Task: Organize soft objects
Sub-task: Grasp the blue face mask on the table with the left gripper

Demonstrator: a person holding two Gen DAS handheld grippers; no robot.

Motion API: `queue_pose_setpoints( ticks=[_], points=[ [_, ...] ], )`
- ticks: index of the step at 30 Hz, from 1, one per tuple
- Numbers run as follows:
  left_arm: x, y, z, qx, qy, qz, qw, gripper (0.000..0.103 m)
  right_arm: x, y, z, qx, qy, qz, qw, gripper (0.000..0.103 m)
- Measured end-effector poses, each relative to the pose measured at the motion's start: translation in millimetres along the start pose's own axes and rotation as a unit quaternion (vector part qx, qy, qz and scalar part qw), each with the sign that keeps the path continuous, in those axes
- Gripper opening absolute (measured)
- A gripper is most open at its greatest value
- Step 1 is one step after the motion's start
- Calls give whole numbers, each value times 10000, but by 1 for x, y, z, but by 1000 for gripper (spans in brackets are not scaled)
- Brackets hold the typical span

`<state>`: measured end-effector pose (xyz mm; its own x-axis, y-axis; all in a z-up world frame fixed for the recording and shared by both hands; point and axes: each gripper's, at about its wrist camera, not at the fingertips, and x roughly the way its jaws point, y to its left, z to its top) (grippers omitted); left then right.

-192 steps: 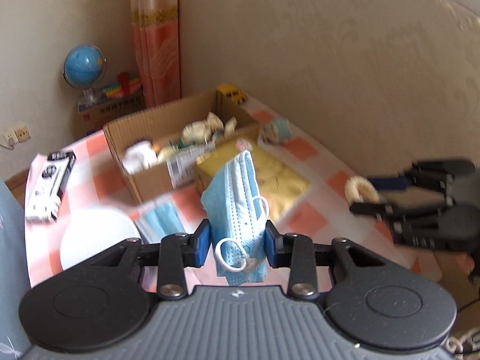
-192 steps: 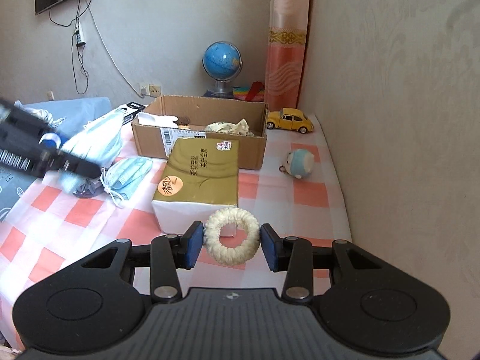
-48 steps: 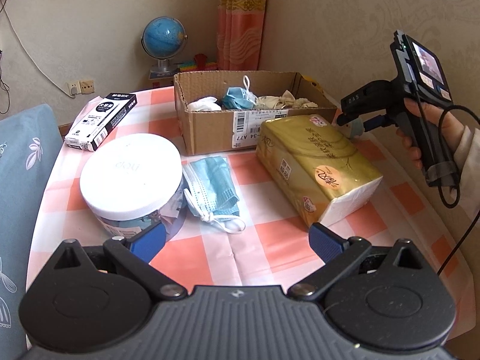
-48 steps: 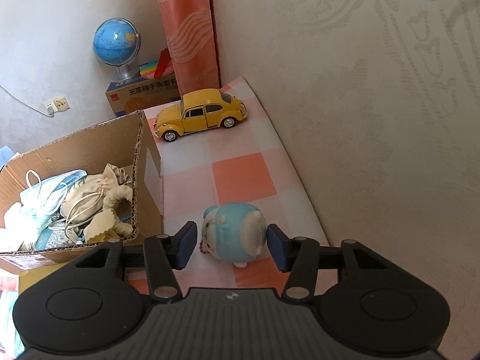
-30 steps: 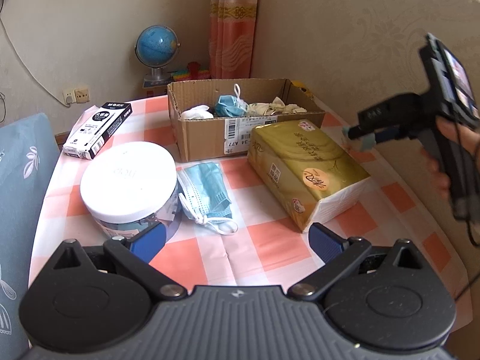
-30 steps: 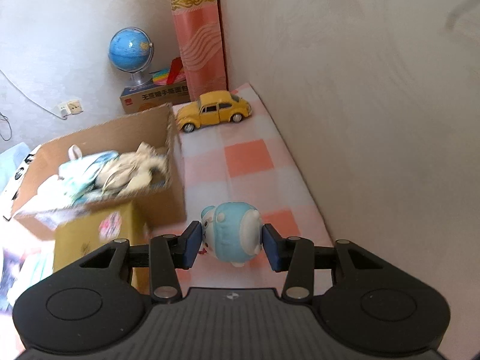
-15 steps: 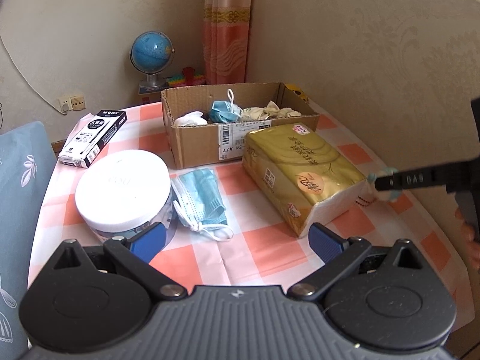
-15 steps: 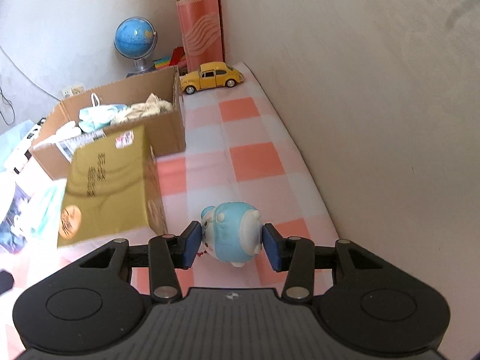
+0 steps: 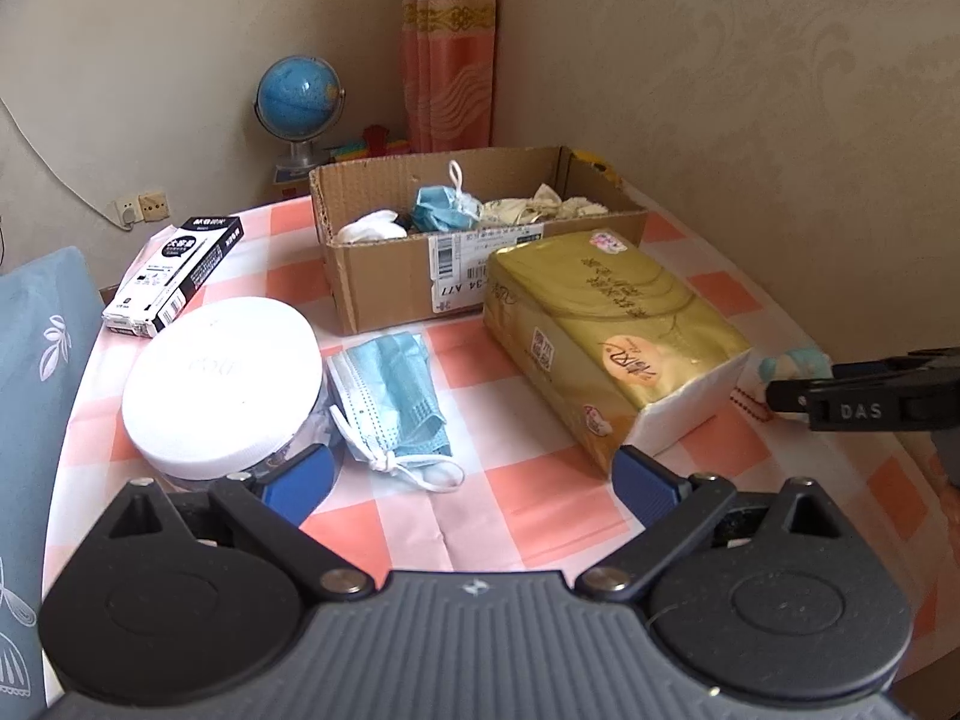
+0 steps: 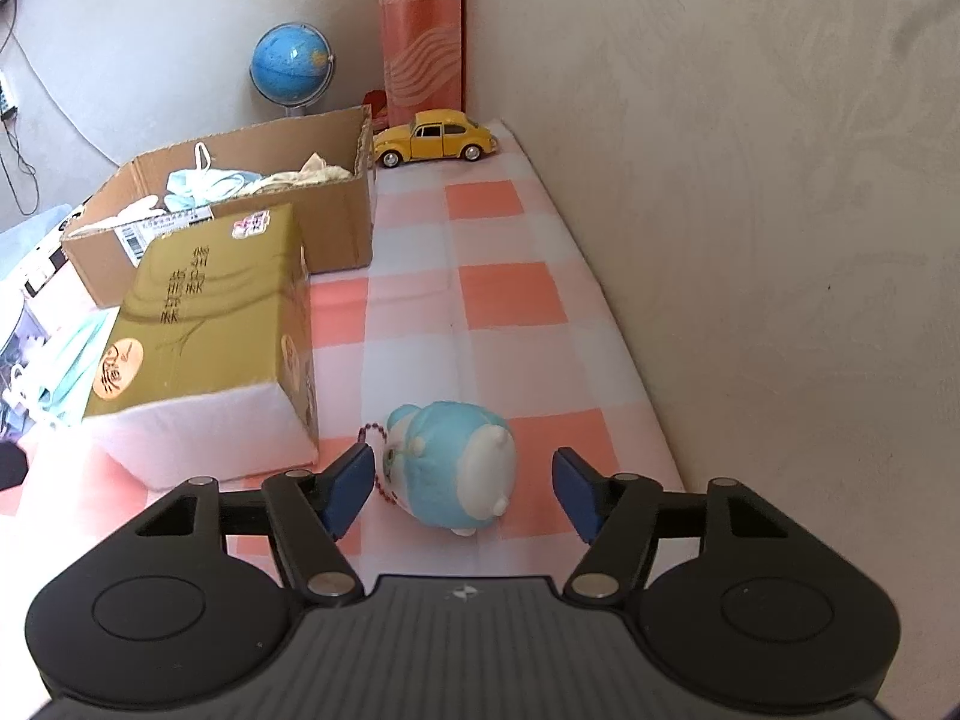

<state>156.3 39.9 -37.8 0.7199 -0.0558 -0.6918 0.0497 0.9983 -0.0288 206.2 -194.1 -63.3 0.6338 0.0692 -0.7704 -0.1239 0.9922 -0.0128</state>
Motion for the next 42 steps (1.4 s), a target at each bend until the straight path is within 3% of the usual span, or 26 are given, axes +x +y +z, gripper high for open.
queue_pose_setpoints(
  ticks=[8, 15, 23, 25, 37, 39, 41, 42],
  points=[
    [21, -8, 0, 98, -13, 425, 9990, 63, 6, -5, -5, 85, 41, 115, 9999, 71],
    [37, -18, 7, 419, -346, 991, 9936, 47, 8, -5, -7, 37, 25, 216, 9998, 71],
    [53, -15, 8, 400, -249, 1123, 9926, 13, 10, -6, -6, 19, 26, 280, 9996, 71],
    [51, -14, 8, 405, -245, 1081, 9930, 10, 10, -6, -7, 26, 38, 264, 9996, 72],
    [16, -17, -4, 599, -20, 267, 9978, 10, 5, -7, -7, 57, -12, 303, 9995, 78],
    [14, -19, -6, 643, -29, 267, 9976, 22, 4, -7, -8, 64, -13, 308, 9995, 79],
    [13, -20, -7, 633, -70, 372, 9973, 54, 4, -8, -8, 72, -18, 324, 9994, 82],
    [14, -21, -8, 615, -107, 450, 9970, 61, 4, -8, -8, 80, -31, 331, 9994, 82]
  ],
)
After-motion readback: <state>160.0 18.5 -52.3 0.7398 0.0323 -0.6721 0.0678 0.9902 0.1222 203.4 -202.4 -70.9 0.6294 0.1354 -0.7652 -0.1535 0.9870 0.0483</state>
